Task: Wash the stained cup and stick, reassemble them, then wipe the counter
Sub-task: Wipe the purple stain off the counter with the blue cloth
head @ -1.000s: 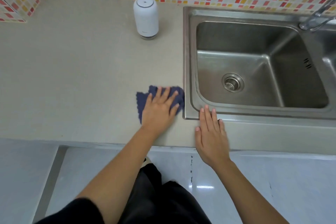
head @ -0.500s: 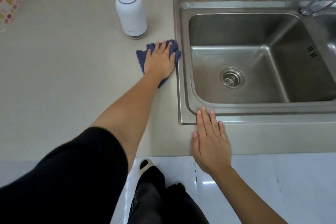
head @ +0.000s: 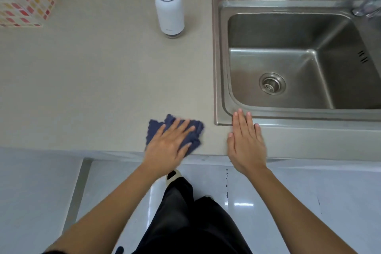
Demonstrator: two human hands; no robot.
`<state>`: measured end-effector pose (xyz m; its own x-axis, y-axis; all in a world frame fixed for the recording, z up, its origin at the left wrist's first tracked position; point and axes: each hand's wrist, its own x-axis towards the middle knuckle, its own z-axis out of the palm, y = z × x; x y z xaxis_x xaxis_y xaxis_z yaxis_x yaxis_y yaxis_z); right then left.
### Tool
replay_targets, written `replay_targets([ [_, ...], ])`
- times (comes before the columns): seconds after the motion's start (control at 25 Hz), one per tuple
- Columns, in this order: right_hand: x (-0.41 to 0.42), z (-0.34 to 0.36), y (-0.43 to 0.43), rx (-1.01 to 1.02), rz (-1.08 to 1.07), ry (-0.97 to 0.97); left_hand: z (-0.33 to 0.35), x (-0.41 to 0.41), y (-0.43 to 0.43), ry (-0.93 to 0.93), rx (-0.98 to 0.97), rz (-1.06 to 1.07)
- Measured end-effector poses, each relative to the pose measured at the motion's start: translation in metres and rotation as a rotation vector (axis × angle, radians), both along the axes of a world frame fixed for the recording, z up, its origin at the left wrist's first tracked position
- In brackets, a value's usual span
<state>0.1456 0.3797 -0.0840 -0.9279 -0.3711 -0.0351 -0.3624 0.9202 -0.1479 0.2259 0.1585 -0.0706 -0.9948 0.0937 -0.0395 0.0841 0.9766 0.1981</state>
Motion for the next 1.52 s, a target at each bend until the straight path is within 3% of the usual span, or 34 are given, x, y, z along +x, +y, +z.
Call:
replay_targets([
  [0.12,-0.003,0.0,-0.003,0.008,-0.005,-0.019,0.003,-0.029,-0.043,-0.011,-0.025,0.236],
  [0.2,-0.003,0.001,-0.004,0.017,0.002,-0.061,0.002,-0.059,-0.027,-0.066,-0.01,0.351],
  [0.4,0.011,0.012,-0.031,-0.07,-0.089,-0.096,-0.004,-0.013,0.02,-0.028,-0.015,0.024],
  [0.68,0.052,0.008,-0.185,-0.13,0.018,-0.119,-0.017,0.094,-0.123,0.043,-0.059,0.204],
  [0.8,0.055,0.004,-0.224,-0.084,0.041,-0.116,-0.012,0.118,-0.192,0.061,0.024,0.372],
  [0.96,0.052,0.003,-0.238,-0.055,0.009,-0.119,0.004,0.098,-0.293,-0.002,0.035,0.611],
  [1.04,0.053,0.004,-0.237,-0.043,0.003,-0.124,0.008,0.055,-0.302,-0.042,0.001,0.685],
  [1.2,0.055,0.003,-0.239,-0.047,-0.009,-0.103,0.0,-0.01,-0.22,-0.004,-0.003,0.444],
  [1.32,0.053,0.002,-0.235,-0.055,-0.001,-0.099,0.0,0.035,-0.169,-0.017,0.04,0.236],
  [1.4,0.055,0.002,-0.235,-0.058,0.011,-0.093,-0.001,0.07,-0.203,-0.044,0.07,0.306],
  [1.52,0.056,0.001,-0.235,-0.048,0.009,-0.084,-0.002,0.082,-0.305,0.023,-0.042,0.59],
])
